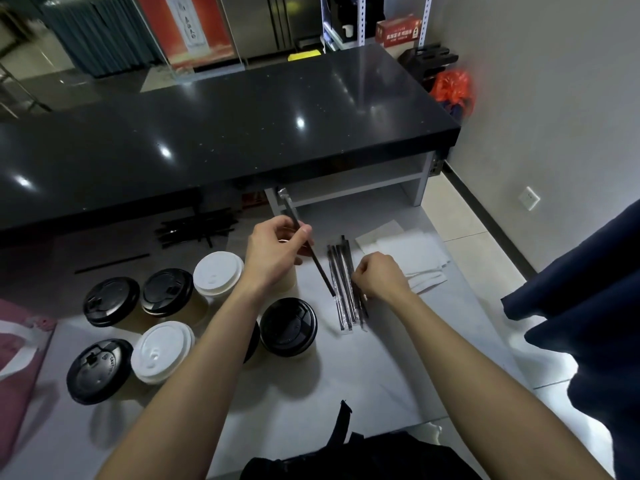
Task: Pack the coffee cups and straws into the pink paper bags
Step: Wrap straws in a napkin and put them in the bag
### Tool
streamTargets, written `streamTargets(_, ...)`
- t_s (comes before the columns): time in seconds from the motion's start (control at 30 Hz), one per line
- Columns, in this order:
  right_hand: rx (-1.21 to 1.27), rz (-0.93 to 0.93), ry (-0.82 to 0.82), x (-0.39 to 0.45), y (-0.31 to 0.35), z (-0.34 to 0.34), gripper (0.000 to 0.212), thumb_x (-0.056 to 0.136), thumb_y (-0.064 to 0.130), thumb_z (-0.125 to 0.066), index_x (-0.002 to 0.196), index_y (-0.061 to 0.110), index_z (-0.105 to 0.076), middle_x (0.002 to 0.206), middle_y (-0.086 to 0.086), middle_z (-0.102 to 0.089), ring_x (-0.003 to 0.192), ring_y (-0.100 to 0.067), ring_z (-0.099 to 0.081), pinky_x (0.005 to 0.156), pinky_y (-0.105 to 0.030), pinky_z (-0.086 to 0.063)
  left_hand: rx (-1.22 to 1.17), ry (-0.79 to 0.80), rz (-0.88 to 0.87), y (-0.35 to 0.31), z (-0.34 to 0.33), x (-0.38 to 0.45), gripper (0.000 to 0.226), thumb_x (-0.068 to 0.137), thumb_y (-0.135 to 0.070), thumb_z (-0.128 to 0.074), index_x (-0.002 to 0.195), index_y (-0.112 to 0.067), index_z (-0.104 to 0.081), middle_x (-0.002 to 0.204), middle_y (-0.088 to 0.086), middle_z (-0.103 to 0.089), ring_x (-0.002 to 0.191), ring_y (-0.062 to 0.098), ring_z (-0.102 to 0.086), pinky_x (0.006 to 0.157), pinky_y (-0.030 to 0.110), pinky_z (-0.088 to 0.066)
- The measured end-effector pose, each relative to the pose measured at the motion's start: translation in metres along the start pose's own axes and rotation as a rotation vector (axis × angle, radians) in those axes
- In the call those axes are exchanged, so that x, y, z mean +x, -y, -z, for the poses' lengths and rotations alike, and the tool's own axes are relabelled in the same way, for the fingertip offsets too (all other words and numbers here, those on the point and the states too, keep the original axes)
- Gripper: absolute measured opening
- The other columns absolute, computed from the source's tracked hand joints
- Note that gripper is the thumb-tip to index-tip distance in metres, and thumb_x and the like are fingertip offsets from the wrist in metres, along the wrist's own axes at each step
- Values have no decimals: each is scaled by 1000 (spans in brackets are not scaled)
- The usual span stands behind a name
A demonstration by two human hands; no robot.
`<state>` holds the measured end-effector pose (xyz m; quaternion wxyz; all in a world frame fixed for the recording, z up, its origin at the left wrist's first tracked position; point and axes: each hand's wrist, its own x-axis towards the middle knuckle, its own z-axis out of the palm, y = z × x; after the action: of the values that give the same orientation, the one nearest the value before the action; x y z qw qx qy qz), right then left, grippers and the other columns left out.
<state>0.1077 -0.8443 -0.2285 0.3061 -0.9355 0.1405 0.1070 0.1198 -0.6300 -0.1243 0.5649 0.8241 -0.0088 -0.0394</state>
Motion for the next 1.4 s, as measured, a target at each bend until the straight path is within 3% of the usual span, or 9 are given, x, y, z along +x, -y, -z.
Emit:
streamTargets(0.17, 15, -7, 31, -2, -8, 3, 17, 85, 14, -69, 77, 1, -77, 69, -12, -76, 71, -27, -76, 68, -37, -64, 1, -11, -8, -1, -3, 2, 10, 105, -23, -73, 105, -14, -78, 89, 2, -83, 80, 21, -83, 63, 31, -63)
streamTargets(0.27, 93, 57, -48, -7, -11, 12, 14, 90, 19, -70, 80, 12, -76, 76, -2, -76, 75, -21, -73, 67, -31, -55, -2, -10, -2, 0, -3, 3, 9, 105, -22, -74, 105, -14, -78, 89, 3, -84, 80, 21, -83, 64, 32, -64)
streamTargets(0.43, 552, 290, -10, -20, 6, 48, 12, 101, 20, -72, 89, 25, -72, 85, -1, -75, 56, -22, -72, 55, -23, -52, -6, 61, 35, -4, -12, 5, 9, 104, -21, -75, 107, -14, -80, 92, 2, -85, 82, 21, -83, 65, 28, -62)
streamTargets(0.73, 647, 413, -12, -32, 30, 60, 9, 101, 22, -76, 96, 15, -80, 81, -5, -78, 58, -20, -71, 61, -37, -62, -84, 155, 24, -10, -33, 8, 17, 104, -22, -75, 98, -8, -81, 89, 8, -83, 83, 19, -80, 69, 28, -59)
streamTargets(0.83, 560, 357, -127, -29, 12, 59, 20, 104, 34, -71, 93, 20, -81, 82, 3, -78, 56, -18, -73, 67, -41, -64, -111, 105, 28, -5, -39, 14, 21, 110, -22, -66, 104, -4, -76, 94, 10, -83, 89, 17, -81, 73, 24, -60)
streamTargets(0.93, 199, 216, -350, -20, -25, 56, 14, 97, 36, -75, 100, 24, -82, 94, 9, -77, 80, -13, -72, 82, -36, -60, -174, 118, 64, -1, -45, 20, 23, 116, -25, -54, 108, -5, -64, 88, 12, -82, 87, 27, -83, 73, 30, -65)
streamTargets(1.07, -63, 30, -297, -6, -60, 48, 38, 94, 46, -77, 123, 21, -78, 124, -1, -66, 105, -26, -68, 90, -39, -55, -206, 159, 86, 3, -54, 24, 23, 116, -32, -52, 107, -14, -61, 73, 4, -68, 66, 28, -74, 70, 47, -66)
streamTargets(1.23, -64, 16, -212, 7, -69, 41, 26, 94, 40, -75, 110, 22, -83, 113, -1, -63, 103, -26, -66, 83, -36, -52, -180, 165, 59, -1, -60, 25, 23, 116, -35, -50, 106, -17, -60, 71, -1, -63, 54, 15, -51, 49, 28, -45)
streamTargets(1.4, 57, 50, -277, 2, -69, 47, 21, 98, 36, -69, 104, 23, -84, 109, -3, -66, 104, -27, -65, 88, -40, -55, -118, 192, 82, -9, -62, 25, 25, 110, -40, -63, 106, -16, -68, 69, -7, -57, 53, 8, -44, 50, 25, -35)
